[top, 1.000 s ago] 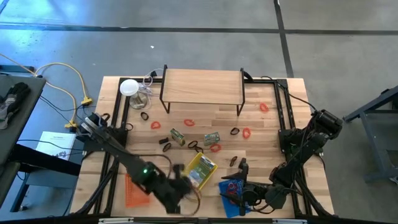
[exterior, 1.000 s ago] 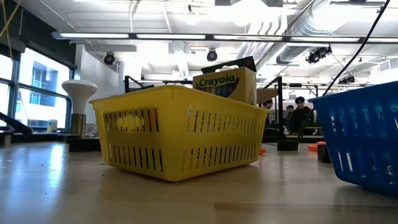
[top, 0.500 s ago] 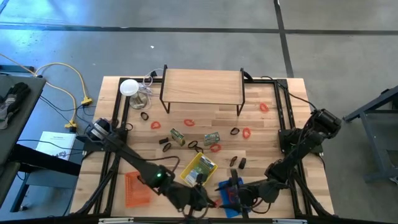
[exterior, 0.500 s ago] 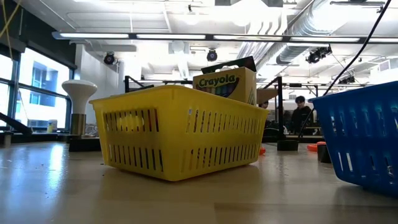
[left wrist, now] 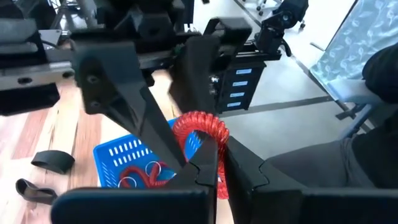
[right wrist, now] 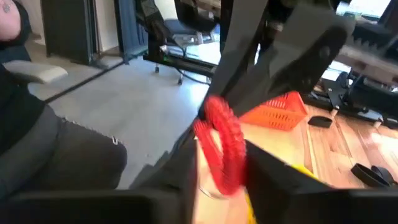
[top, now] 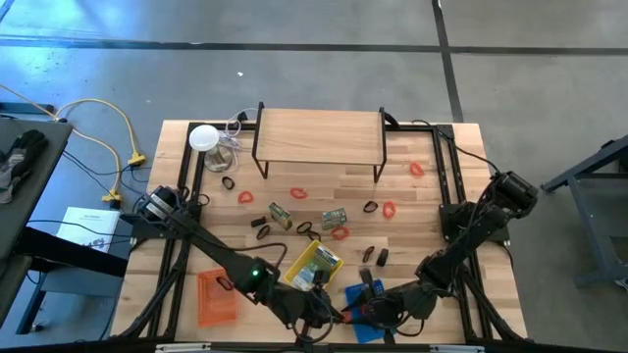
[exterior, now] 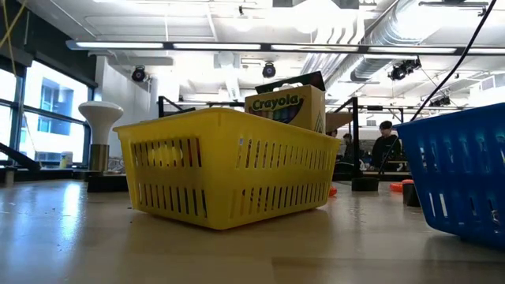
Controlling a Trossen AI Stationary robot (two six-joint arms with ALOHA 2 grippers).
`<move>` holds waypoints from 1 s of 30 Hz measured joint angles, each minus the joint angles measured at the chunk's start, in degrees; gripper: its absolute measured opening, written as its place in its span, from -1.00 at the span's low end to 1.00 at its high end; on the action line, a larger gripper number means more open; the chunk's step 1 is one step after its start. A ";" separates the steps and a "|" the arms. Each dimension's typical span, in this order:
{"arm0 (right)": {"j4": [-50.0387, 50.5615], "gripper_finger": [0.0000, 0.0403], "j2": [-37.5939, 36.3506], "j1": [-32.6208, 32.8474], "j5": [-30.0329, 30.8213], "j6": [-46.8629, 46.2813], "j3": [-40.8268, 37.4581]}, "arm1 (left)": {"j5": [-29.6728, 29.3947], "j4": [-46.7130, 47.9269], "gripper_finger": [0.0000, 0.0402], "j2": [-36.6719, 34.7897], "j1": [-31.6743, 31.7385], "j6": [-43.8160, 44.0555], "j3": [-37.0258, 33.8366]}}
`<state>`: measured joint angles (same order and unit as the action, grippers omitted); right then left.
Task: Pick & Place Office Desk Supplies
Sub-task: Put the orange spring keychain into the blue bin
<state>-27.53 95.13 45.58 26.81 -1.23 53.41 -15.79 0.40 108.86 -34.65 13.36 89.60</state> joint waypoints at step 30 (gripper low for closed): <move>35.05 -0.95 -5.28 5.74 -6.48 -34.34 0.02 | -0.02 1.73 -0.57 0.00 -1.53 1.61 0.00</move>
<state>7.52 89.86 51.32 20.33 -35.58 53.43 -15.81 2.13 108.86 -36.18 14.96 89.60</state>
